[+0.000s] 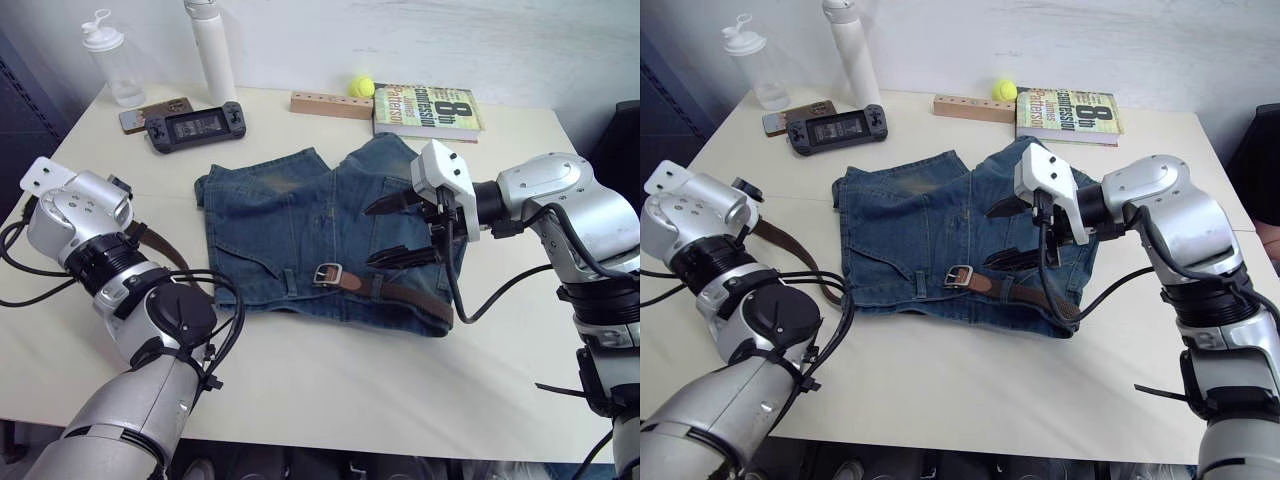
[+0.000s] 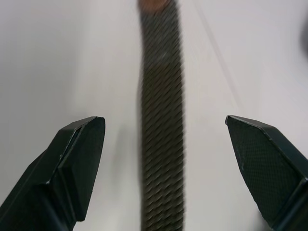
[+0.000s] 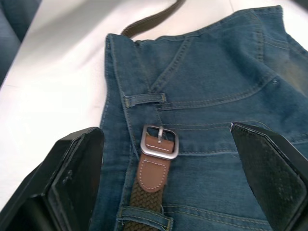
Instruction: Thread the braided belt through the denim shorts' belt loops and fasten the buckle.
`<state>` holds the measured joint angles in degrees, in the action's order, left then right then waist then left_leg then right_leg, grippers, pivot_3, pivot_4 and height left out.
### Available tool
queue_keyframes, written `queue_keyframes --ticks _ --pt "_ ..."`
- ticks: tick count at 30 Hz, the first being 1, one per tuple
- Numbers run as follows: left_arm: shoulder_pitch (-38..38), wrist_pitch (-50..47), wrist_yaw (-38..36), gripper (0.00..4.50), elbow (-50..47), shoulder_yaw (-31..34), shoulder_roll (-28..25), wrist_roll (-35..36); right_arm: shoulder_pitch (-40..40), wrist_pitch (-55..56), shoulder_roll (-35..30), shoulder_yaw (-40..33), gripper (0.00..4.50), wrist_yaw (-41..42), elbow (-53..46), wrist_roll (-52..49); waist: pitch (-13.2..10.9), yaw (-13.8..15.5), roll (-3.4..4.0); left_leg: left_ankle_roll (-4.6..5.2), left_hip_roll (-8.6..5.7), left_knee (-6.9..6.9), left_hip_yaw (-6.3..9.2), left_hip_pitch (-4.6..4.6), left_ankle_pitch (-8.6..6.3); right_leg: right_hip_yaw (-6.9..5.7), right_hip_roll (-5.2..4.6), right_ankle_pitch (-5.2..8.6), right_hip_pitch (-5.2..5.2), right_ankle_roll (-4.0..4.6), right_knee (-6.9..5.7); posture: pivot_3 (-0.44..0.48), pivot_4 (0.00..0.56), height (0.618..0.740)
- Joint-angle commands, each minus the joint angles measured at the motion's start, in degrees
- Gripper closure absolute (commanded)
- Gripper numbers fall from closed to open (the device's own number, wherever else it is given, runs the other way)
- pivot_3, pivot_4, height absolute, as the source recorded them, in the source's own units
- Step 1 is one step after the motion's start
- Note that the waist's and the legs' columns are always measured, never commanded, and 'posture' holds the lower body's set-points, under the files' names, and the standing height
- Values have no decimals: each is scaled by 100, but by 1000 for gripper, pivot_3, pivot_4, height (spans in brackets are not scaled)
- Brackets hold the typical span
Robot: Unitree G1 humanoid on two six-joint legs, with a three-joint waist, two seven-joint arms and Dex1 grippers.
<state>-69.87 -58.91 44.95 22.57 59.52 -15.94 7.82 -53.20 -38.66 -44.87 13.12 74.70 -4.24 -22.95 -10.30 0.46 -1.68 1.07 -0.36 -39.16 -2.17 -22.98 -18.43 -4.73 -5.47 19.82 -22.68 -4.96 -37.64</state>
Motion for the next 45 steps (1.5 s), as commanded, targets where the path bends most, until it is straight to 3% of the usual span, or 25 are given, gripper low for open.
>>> queue_keyframes --ticks 1,6,7,10,13,17,20,22,28,33,38,45 --pt "-46 337 67 114 421 3 -95 270 -1 63 -84 -252 52 -80 -197 -5 0 0 0 0 0 0 0 0 0 -2 -1 0 0 0 0 0 150 738" --pt "101 961 164 114 1633 -206 -461 313 20 34 -16 -334 52 -255 -265 -50 -1 -23 -1 1 0 -3 0 -2 0 -38 -10 0 -1 0 -2 0 150 738" --pt "157 1097 213 351 1900 -285 -563 274 24 25 -15 -343 0 -290 -277 -50 -1 -34 -1 1 0 -3 0 -2 0 -50 -14 0 -2 0 -1 0 150 738" --pt "233 1294 420 1390 2382 -438 -750 308 52 1 -39 -377 0 -385 -325 -51 0 -57 -1 0 1 -2 -4 4 1 -81 -27 0 -1 0 -9 0 150 738" --pt "216 1311 595 2705 2566 -597 -836 385 87 24 -73 -388 0 -454 -343 4 0 -61 -1 -3 3 -2 -9 15 2 -116 -42 0 1 1 -18 0 150 738" --pt "188 1318 552 4444 2228 -1071 -888 311 156 72 -110 -387 0 -529 -359 91 0 -45 -1 -4 4 -2 -9 17 3 -122 -46 -1 2 1 -21 0 150 738" --pt "228 1566 -359 4478 1930 -1996 -1002 100 176 26 -115 -430 0 -565 -404 78 -1 -47 -2 -3 2 -3 -8 12 3 -126 -45 -1 1 1 -19 0 150 738" --pt "236 1703 -1435 4478 1543 -2760 -1079 70 189 -21 -115 -496 0 -637 -441 51 -1 -47 -2 -3 2 -5 -3 2 3 -133 -42 -1 -1 2 -15 0 150 738" --pt "1241 1615 -5355 4478 -842 -5010 -1553 606 213 178 -173 -528 0 -994 -434 325 -5 -63 5 -3 1 -5 -6 -7 3 -132 -34 -1 -5 3 -6 0 150 738" --pt "2210 2047 -8133 4478 -2737 -6438 -2424 977 352 1452 -465 -138 0 -1043 -127 1304 -17 -80 24 -2 2 -4 -10 -9 4 -119 -32 5 0 15 11 0 150 738" --pt "2686 3104 -9524 4478 -3151 -7065 -3113 620 313 2152 -253 -186 0 -1069 -157 1466 -32 -188 50 0 11 -5 -21 -5 8 -114 -26 12 1 36 7 0 150 738" --pt "2619 3577 -10046 4478 -2786 -7046 -3047 497 559 2741 33 -73 0 -1154 -633 1661 -33 -181 51 10 10 -6 -18 -5 16 -115 -33 11 1 37 -1 0 150 738"
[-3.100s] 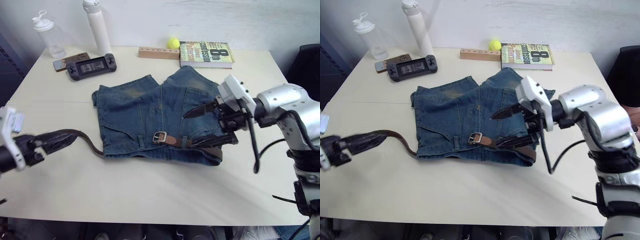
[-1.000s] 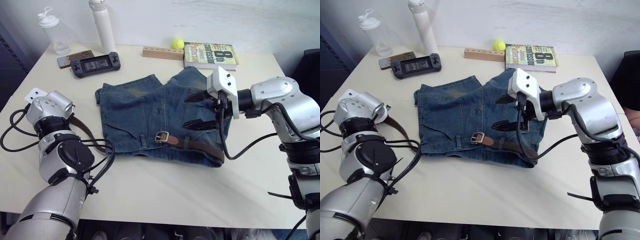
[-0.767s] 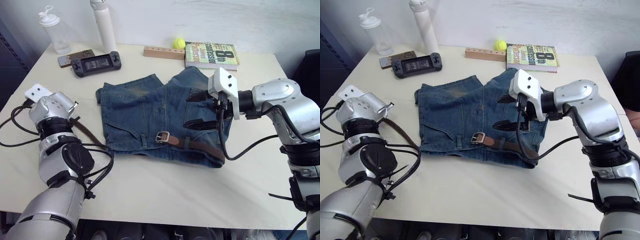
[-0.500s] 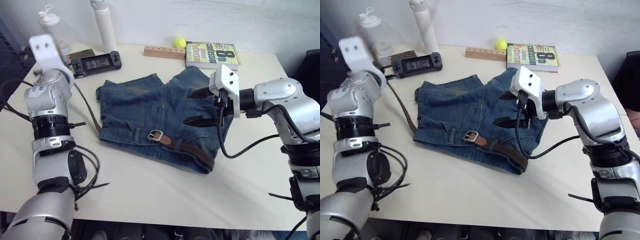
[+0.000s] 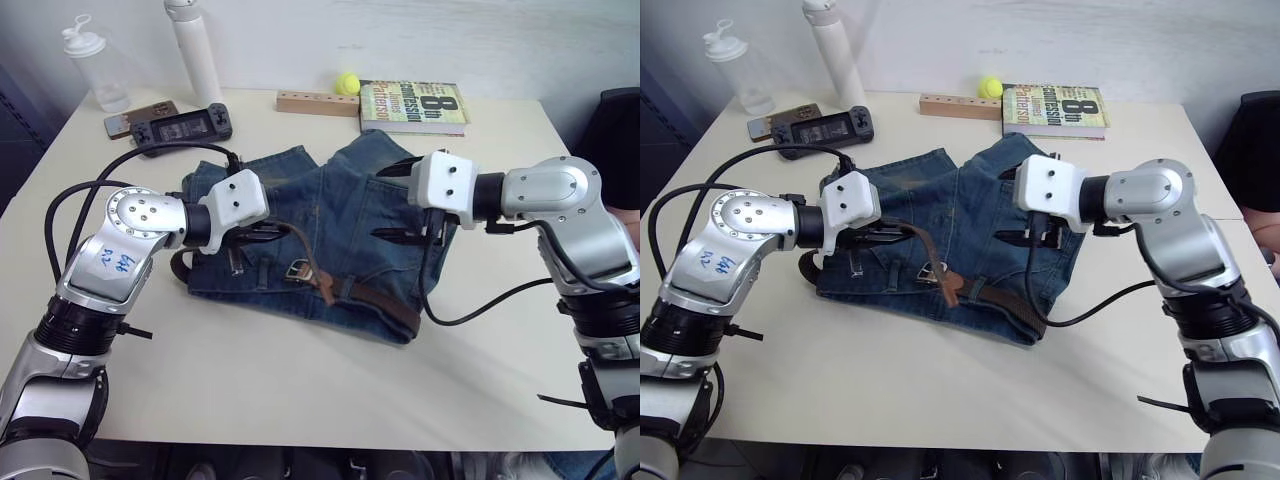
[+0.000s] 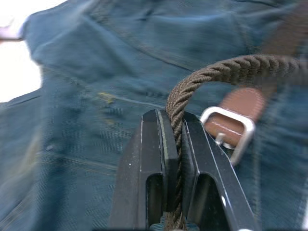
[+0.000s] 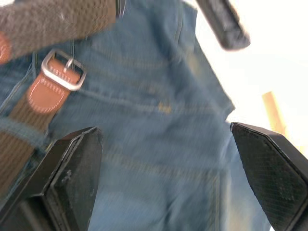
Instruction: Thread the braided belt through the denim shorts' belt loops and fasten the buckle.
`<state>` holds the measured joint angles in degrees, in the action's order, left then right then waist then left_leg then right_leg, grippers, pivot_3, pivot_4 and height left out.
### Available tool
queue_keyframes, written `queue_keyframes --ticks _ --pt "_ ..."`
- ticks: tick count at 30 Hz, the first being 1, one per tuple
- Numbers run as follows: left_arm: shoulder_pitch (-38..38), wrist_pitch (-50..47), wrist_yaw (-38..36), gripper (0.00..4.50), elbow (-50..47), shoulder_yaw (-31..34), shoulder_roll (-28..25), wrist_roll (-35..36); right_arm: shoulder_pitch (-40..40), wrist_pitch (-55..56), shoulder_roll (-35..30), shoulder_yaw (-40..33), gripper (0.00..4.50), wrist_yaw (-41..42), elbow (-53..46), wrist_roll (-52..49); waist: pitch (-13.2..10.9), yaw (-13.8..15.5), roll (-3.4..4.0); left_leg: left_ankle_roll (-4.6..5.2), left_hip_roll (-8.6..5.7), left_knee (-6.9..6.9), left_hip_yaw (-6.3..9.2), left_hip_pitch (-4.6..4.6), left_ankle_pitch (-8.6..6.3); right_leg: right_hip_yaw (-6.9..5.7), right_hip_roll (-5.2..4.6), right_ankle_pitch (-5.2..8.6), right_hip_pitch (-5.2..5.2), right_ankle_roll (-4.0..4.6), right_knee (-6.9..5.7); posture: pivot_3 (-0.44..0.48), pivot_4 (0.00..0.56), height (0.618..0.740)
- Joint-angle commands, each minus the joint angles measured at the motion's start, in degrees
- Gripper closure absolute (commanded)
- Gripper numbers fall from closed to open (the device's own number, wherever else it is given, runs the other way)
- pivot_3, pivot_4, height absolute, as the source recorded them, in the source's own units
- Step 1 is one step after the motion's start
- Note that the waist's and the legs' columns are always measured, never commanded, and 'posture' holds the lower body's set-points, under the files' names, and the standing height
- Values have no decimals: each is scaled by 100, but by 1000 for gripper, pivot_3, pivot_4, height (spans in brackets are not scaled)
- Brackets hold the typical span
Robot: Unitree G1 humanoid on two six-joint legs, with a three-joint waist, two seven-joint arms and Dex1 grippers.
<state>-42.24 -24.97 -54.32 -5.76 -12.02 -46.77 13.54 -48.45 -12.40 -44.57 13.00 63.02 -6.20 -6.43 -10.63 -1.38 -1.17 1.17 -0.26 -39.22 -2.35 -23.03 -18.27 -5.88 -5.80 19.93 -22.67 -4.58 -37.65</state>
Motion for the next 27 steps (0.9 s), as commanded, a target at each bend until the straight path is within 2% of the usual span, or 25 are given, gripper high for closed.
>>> queue_keyframes --ticks 1,4,6,10,13,16,20,23,27 --pt "-189 225 -145 4478 122 83 42 -159 122 -594 101 -213 0 -29 -680 -430 0 10 0 1 0 0 2 -1 0 -1 0 0 1 0 0 0 150 738" --pt "-307 116 -120 4478 274 86 118 -279 93 -2290 314 -588 0 -221 -1190 -1426 0 19 0 5 -2 -2 9 -3 1 -6 -3 0 4 0 0 0 150 738" --pt "-412 -123 -49 4478 291 96 238 -288 73 -2953 395 -572 0 -438 -1466 -1607 -1 37 1 7 -4 -2 13 -4 2 -7 -5 0 5 0 -1 0 150 738" --pt "-487 -225 -65 4478 239 -32 337 -453 156 -3630 524 -436 0 -799 -1801 -1752 -1 46 1 7 -4 -5 19 -3 2 -6 -6 0 10 0 0 0 150 738" --pt "-533 -309 -52 4478 219 -88 412 -558 15 -4306 962 -518 0 -1306 -1860 -1973 -1 23 1 7 -3 -4 19 -3 2 -6 -4 0 9 0 -1 0 150 738" --pt "-597 -421 -52 4478 180 -70 499 -589 33 -4466 1149 -144 0 -1742 -1879 -1642 -1 13 1 7 -4 -4 19 -3 2 -6 -5 0 8 0 -6 0 150 738" --pt "-650 -594 -56 4478 91 6 591 -532 195 -4095 1102 612 0 -2123 -1673 -922 -1 5 1 7 -7 -4 20 -3 2 -2 -5 0 8 0 -5 0 150 738" --pt "-664 -723 -22 4500 66 102 621 -477 238 -4030 1281 686 809 -2323 -1612 -789 -1 -3 1 7 -7 -4 20 -3 2 -2 -5 0 8 0 -5 0 150 738" --pt "-618 -884 17 4500 11 241 625 -427 251 -3760 1382 698 2697 -2505 -1557 -547 -1 -13 1 7 -7 -4 20 -3 2 -2 -4 0 7 0 -6 0 150 738"
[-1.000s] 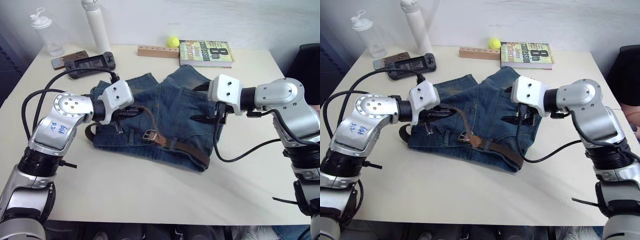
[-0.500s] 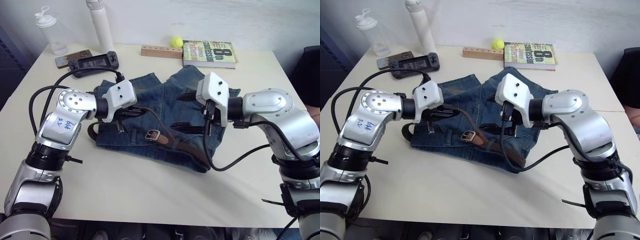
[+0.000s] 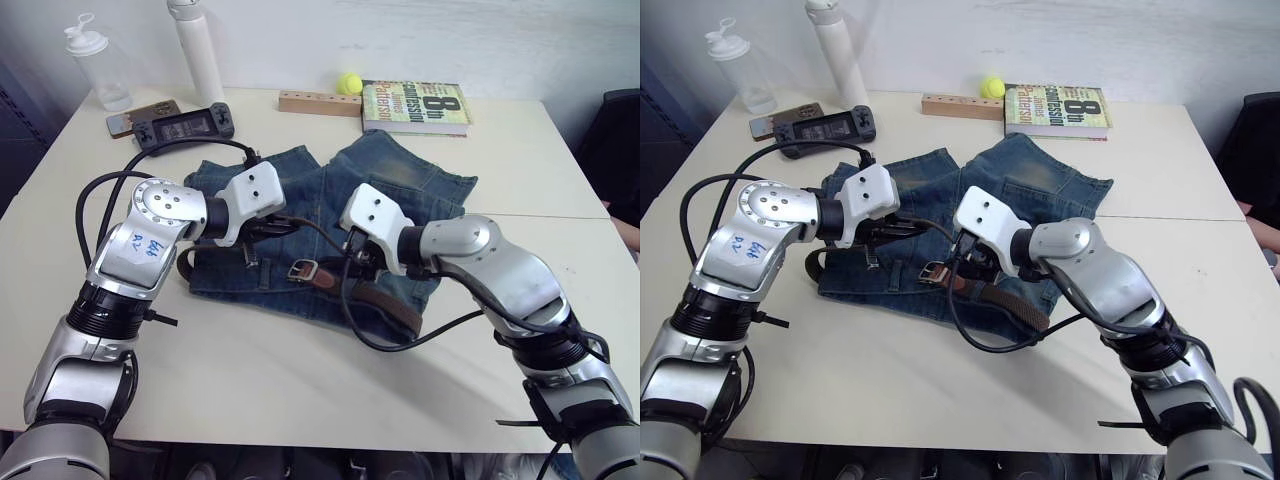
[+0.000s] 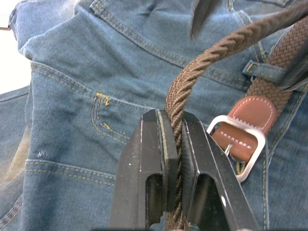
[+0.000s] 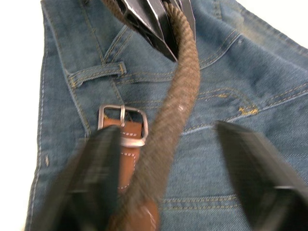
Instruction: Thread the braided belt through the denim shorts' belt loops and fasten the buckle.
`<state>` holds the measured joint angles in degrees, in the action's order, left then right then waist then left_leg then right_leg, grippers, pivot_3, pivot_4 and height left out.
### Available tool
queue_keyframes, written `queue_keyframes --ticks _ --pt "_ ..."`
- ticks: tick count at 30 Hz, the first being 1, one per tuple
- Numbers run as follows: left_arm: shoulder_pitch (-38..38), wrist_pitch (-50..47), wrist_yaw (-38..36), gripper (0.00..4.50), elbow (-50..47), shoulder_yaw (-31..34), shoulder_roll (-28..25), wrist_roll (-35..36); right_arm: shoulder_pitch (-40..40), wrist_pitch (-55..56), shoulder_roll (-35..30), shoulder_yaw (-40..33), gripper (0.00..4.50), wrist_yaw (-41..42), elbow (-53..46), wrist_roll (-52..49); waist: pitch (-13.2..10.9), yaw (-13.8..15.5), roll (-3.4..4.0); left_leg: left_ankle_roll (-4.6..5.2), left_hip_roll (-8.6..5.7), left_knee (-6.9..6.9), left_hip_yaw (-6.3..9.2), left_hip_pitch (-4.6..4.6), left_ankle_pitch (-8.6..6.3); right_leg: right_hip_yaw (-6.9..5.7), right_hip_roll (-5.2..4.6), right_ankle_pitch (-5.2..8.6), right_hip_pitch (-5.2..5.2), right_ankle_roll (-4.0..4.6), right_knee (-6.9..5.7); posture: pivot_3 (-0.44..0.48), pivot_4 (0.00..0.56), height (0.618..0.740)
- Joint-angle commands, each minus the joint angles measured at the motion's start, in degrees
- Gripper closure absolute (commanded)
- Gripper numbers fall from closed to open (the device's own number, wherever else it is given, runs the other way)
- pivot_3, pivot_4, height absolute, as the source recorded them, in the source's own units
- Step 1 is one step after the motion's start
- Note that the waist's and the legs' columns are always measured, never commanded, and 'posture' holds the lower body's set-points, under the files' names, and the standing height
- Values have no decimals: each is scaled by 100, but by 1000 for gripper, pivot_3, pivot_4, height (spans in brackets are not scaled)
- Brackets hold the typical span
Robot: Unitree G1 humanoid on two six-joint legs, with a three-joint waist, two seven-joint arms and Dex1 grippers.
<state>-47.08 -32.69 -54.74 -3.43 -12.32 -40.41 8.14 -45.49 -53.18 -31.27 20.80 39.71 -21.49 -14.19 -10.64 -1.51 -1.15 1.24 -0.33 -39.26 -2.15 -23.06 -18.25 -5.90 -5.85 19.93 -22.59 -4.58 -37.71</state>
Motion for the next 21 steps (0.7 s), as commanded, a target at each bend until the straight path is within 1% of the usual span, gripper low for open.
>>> queue_keyframes --ticks 1,3,4,5,6,7,8,9,11,12,13,14,15,16,17,18,19,20,21 --pt "-108 -194 80 4500 -252 334 -2 156 -59 438 51 -69 3158 -198 7 312 0 2 0 0 0 0 0 0 0 1 0 0 0 0 0 0 150 738" --pt "-32 -469 185 4500 -309 551 27 302 -125 889 -12 54 4189 -283 132 666 0 4 0 0 0 0 0 0 0 0 0 0 0 0 0 0 150 738" --pt "-3 -589 269 4500 -320 658 42 346 -154 1129 -52 131 4462 -306 201 848 0 2 0 0 0 0 0 0 0 0 0 0 0 0 0 0 150 738" --pt "15 -802 339 4500 -317 802 56 455 -162 1300 -38 160 4462 -312 266 946 0 0 0 0 0 0 0 0 0 2 0 0 0 0 0 0 150 738" --pt "26 -1150 354 3620 -343 959 65 653 -154 1411 9 150 4500 -315 319 983 0 -1 0 0 0 0 0 0 0 2 0 0 0 0 0 0 150 738" --pt "58 -1775 391 3343 -415 1268 61 973 -169 1678 67 197 4500 -341 416 1106 0 -8 0 0 0 0 0 0 0 2 0 0 0 0 0 0 150 738" --pt "80 -2478 443 2916 -505 1606 61 1315 -178 1933 108 256 4500 -347 506 1230 0 -25 0 0 0 0 0 0 0 2 1 0 0 0 0 0 150 738" --pt "81 -3286 494 2358 -603 2009 84 1685 -177 2190 152 310 4500 -363 601 1358 0 -35 0 0 0 0 -1 1 0 4 2 0 -1 0 0 0 150 738" --pt "-4 -4762 672 1424 -802 2792 181 2163 -154 2720 213 382 4500 -417 806 1613 0 -37 0 -2 3 0 0 2 1 6 5 0 -2 0 -1 0 150 738" --pt "-142 -5395 884 1014 -673 3425 294 2495 -151 3100 236 455 4500 -492 977 1811 0 -29 0 -2 3 0 1 2 1 6 6 0 -2 0 -3 0 150 738" --pt "-186 -5752 1353 589 -333 4034 324 3053 -151 3495 263 540 4500 -557 1173 2007 0 -23 0 -2 3 0 1 3 1 7 5 0 -1 0 -4 0 150 738" --pt "-131 -5924 1904 41 192 4513 211 4080 -159 3898 288 616 4500 -639 1373 2209 0 -24 0 -2 3 -2 5 3 1 7 6 0 -1 0 -4 0 150 738" --pt "-27 -5981 2403 41 673 4828 51 5200 -166 4246 306 671 4500 -706 1545 2373 0 -29 0 -3 3 -2 5 3 1 8 6 0 0 0 -4 0 150 738" --pt "66 -5981 2895 41 974 4986 -55 6098 -163 4487 322 683 4500 -737 1665 2473 0 -43 0 -3 3 -3 6 7 2 12 4 0 1 0 -5 0 150 738" --pt "447 -5981 3292 41 1184 4917 -492 7439 -178 4824 361 720 4500 -788 1861 2592 0 -48 0 -4 4 -1 6 14 2 17 1 0 1 0 -10 0 150 738" --pt "1059 -5579 3765 41 1076 4654 -919 8882 -204 5131 387 753 4500 -857 2030 2720 0 -70 -1 -4 4 1 7 19 2 18 -1 0 2 0 -11 0 150 738" --pt "1503 -5301 4028 41 969 4469 -1201 9812 -231 5399 412 773 4500 -915 2171 2837 0 -151 -2 -4 4 5 7 22 2 21 -2 0 2 0 -13 0 150 738" --pt "1869 -5126 3967 41 874 4333 -1370 10331 -261 5658 447 780 4500 -984 2313 2963 0 -163 -2 -4 3 19 7 37 2 44 -6 0 6 -1 -17 0 150 738" --pt "2225 -4886 3921 41 557 4278 -1244 10486 -291 5893 485 770 4500 -1051 2427 3067 0 -153 -2 -3 -2 26 9 54 1 75 -5 0 15 -1 -27 0 150 738"
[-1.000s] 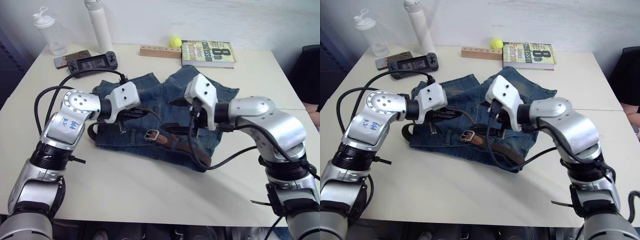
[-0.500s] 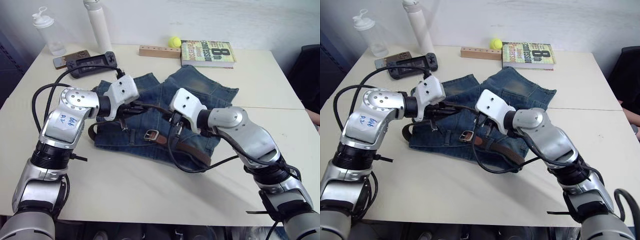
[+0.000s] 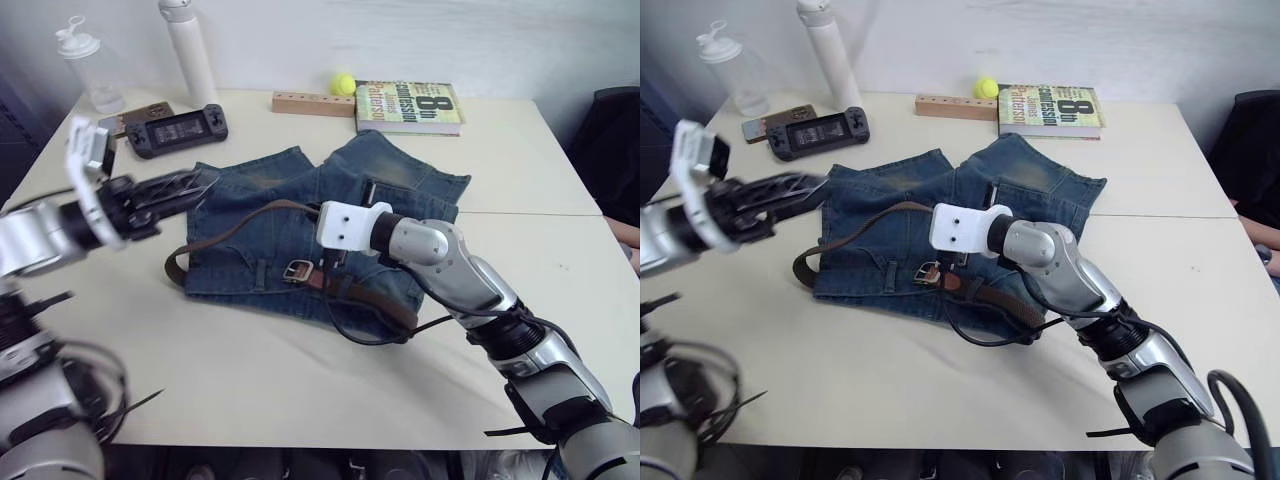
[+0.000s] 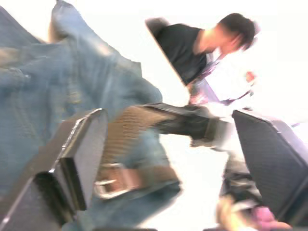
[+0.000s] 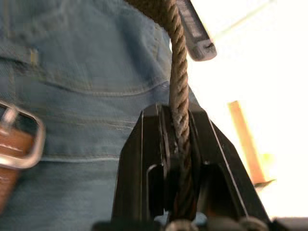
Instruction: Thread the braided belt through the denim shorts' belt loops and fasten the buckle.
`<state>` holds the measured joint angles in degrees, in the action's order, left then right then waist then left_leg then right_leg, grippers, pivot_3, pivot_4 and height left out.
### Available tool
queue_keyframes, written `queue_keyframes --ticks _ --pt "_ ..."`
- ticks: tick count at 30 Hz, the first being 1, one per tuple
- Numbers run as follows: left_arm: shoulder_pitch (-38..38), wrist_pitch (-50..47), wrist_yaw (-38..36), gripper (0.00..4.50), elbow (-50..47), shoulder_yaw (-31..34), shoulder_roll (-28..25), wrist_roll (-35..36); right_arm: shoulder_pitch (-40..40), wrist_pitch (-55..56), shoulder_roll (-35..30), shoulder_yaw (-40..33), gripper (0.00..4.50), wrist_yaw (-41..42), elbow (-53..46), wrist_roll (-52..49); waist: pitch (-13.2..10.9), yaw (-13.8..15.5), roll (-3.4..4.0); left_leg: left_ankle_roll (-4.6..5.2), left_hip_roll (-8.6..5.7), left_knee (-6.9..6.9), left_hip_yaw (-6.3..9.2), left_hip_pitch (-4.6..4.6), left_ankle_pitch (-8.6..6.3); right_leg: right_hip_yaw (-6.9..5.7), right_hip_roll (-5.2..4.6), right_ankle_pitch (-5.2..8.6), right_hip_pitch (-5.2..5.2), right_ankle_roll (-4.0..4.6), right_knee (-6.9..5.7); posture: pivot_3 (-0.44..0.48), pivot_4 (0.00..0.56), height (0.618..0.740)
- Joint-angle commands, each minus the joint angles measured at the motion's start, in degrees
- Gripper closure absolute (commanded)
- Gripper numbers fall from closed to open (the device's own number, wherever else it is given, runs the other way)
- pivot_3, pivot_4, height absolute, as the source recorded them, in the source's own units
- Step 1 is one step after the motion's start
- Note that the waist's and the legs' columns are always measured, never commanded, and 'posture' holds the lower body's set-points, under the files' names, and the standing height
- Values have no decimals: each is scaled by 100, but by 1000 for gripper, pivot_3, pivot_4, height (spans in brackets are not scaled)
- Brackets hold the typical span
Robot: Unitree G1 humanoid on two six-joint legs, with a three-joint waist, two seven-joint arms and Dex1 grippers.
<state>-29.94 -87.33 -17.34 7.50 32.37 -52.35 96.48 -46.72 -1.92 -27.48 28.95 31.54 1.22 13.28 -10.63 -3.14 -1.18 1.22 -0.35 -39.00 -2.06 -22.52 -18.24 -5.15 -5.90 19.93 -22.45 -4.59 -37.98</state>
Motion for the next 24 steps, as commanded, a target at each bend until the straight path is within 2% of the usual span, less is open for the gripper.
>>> queue_keyframes --ticks 1,3,5,6,7,8,9,11,13,15,24 --pt "730 722 120 41 -766 -201 74 1652 -185 939 143 -66 4500 -272 248 391 0 35 1 0 -3 0 7 13 0 29 6 0 10 0 -3 0 150 738" --pt "1529 1513 520 41 -1954 -475 663 1652 -229 1321 188 -100 4500 -398 384 571 -1 84 4 -1 -4 -10 20 15 -1 75 26 0 29 0 16 0 150 738" --pt "2012 2717 1637 41 -3150 -809 1648 1652 -236 1544 248 -157 4500 -444 482 679 -4 123 8 0 -8 -7 16 35 -3 95 30 0 57 0 39 0 150 738" --pt "2035 3602 2725 41 -3764 -1111 2421 1652 -236 1645 275 -184 4500 -462 507 720 -1 151 -2 3 -9 -7 19 44 -5 98 32 -2 74 -4 52 0 150 738" --pt "1855 4536 4140 41 -4197 -1366 3396 1652 -222 1751 283 -208 4500 -469 488 751 4 176 -12 0 -8 -11 23 39 -6 96 38 -3 74 -6 55 0 150 738" --pt "1694 5214 5189 41 -4495 -1562 4057 1652 -210 1828 292 -228 4500 -469 476 778 4 196 -13 -1 -8 -17 33 33 -7 98 41 -6 74 -10 54 0 150 738" --pt "1583 5599 5960 41 -4619 -1731 4481 1652 -173 1892 279 -263 4500 -465 429 791 9 224 -22 -1 -8 -23 37 33 -7 105 45 -8 74 -15 52 0 150 738" --pt "1366 6149 6987 41 -4802 -1890 5092 1652 -92 1953 254 -330 4500 -436 330 817 16 234 -33 2 -8 -23 20 31 -8 114 48 -10 74 -19 53 0 150 738" --pt "1179 6564 7568 41 -4958 -1975 5461 1652 11 1937 200 -389 4500 -400 233 868 16 169 -29 1 -1 -10 0 45 -7 136 59 -9 79 -19 60 0 150 738" --pt "1091 6795 7867 41 -5080 -2055 5594 1652 112 1890 159 -454 4500 -360 155 919 15 156 -28 0 5 -9 0 45 -6 136 65 -8 81 -18 75 0 150 738" --pt "1444 7214 8639 41 -5544 -2485 5632 1652 269 1643 112 -722 4500 -232 0 960 15 179 -27 -4 13 -10 2 44 -4 142 80 -8 93 -16 123 0 150 738"
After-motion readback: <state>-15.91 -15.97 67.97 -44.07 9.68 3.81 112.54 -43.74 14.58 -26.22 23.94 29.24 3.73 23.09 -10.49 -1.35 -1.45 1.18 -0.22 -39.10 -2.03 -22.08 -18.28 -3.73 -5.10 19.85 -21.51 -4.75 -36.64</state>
